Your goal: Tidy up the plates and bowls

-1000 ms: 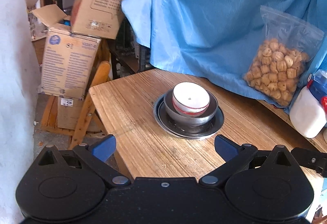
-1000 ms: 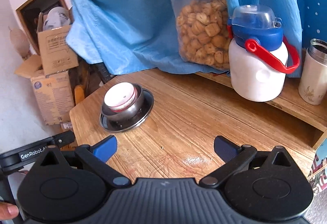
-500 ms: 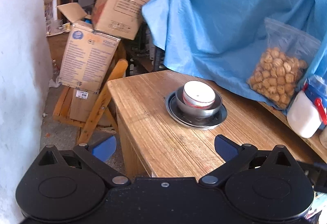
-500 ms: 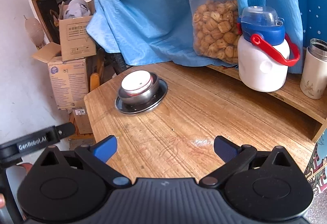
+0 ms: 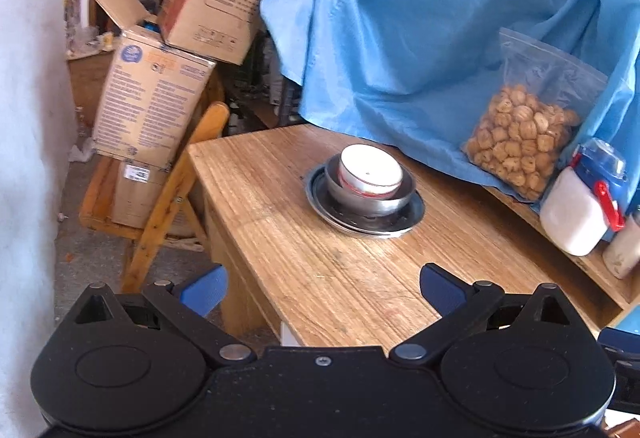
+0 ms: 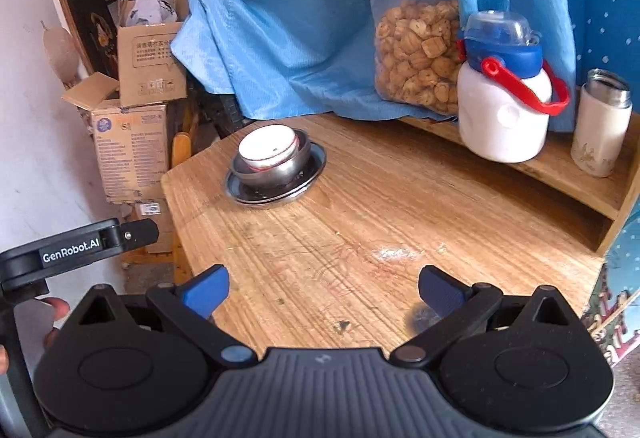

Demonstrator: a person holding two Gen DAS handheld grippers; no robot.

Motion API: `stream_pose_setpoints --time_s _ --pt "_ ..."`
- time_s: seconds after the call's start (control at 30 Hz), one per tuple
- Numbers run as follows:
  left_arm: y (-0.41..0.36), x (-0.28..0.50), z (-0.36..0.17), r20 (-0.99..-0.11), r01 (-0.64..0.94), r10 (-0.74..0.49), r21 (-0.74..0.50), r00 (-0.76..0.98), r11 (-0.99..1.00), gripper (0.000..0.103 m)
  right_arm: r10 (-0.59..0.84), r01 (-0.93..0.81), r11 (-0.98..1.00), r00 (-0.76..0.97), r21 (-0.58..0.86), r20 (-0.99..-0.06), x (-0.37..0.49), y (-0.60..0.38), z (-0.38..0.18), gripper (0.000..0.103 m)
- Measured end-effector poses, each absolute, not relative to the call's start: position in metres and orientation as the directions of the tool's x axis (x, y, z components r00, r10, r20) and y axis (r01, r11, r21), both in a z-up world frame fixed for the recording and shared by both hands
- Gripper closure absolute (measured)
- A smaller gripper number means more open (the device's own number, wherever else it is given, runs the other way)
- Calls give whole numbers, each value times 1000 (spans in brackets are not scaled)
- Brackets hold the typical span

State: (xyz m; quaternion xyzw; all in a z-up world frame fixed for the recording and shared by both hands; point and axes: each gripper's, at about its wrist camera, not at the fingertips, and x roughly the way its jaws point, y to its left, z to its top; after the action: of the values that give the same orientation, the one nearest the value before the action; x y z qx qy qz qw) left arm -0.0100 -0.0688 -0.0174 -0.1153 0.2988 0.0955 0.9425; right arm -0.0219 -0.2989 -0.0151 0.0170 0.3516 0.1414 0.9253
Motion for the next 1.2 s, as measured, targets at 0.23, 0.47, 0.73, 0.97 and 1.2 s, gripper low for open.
stream_pose_setpoints --time_s 0.23,0.47,0.73,0.97,1.2 --pt "-58 0 -22 -604 -117 -4 -161 797 980 1 218 -171 976 727 137 -651 -18 -284 -20 0" --pt "-43 5 -21 -563 -2 -53 -97 825 995 1 164 -87 985 739 148 -654 -15 -268 -25 0" --pt "-26 12 -27 -552 45 -113 -134 827 990 1 109 -49 992 780 115 -616 -21 -261 -33 0" --pt "-30 10 -28 -550 35 -73 -80 832 996 1 102 -62 994 779 86 -619 -18 -267 -36 0" --pt "-31 0 -39 -572 6 -36 -53 819 999 1 104 -82 995 756 64 -647 -25 -273 -46 0"
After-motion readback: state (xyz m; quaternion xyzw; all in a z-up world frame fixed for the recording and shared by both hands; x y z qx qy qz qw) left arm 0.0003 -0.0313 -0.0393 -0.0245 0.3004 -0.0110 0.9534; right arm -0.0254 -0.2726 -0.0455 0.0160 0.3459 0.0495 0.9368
